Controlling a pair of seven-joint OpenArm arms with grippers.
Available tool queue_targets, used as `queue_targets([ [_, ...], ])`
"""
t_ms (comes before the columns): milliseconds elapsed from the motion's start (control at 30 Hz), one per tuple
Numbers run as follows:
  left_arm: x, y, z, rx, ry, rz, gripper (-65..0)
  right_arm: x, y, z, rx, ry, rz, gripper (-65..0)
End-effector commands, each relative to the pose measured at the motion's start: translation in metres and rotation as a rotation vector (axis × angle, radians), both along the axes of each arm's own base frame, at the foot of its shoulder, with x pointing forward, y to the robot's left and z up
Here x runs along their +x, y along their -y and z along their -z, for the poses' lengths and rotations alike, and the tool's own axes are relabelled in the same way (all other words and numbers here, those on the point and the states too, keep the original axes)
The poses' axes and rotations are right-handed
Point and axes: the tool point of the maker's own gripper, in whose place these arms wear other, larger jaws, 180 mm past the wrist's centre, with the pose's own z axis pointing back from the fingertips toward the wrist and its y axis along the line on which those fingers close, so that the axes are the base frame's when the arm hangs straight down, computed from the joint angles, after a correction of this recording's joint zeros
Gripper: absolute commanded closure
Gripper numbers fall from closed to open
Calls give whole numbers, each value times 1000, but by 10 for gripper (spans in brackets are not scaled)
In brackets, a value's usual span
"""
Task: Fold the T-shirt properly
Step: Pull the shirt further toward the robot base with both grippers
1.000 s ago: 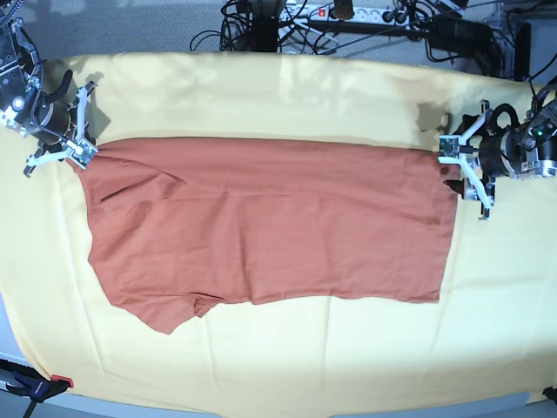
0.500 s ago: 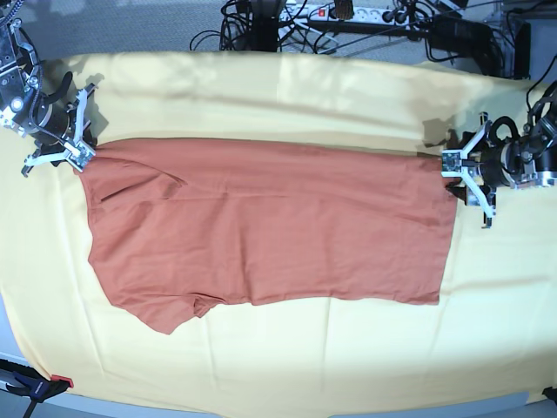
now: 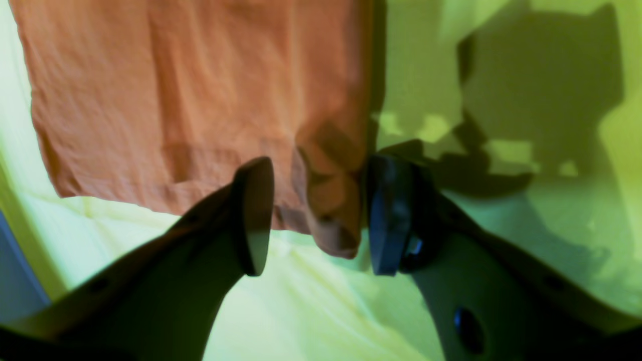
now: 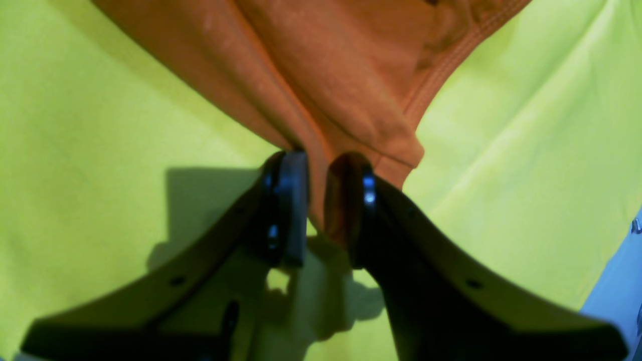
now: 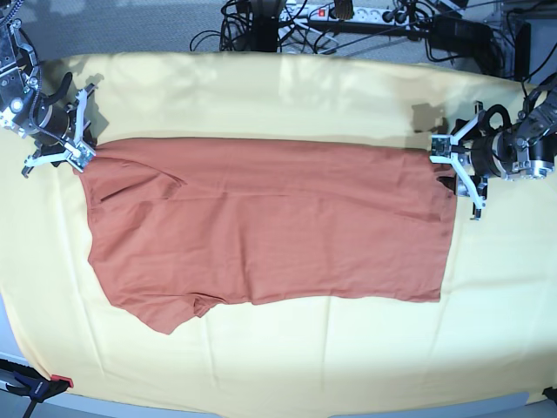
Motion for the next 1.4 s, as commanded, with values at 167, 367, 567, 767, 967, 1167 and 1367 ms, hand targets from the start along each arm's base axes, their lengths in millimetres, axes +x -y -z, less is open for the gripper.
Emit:
queue_targets([
  [167,10,-14,-9,15,27,-28,-262,2,7,-4,-25,-1,-6,-166],
  [367,10,-14,-9,15,27,-27,0,4,9,-5,-32,11,6,-64],
  [567,10,-15,-10,20,28,-26,0,4,14,-8,-71,10,24,0],
  [767,7,-26,-19,55,35,-16,0,-3,16,-17,-164,-37,1,0],
  [967,-11,-21,-37,56,-8,39,0,-8,27,-34,-216,-81,-18,0],
  [1167,-23,-18,-49,50,-36,63,0,-24,43,-40,-257,-200,9,0],
  [1367,-36,-8,-61,-8,-76,55,0,-35,42,-38,-242,-264,28,0],
])
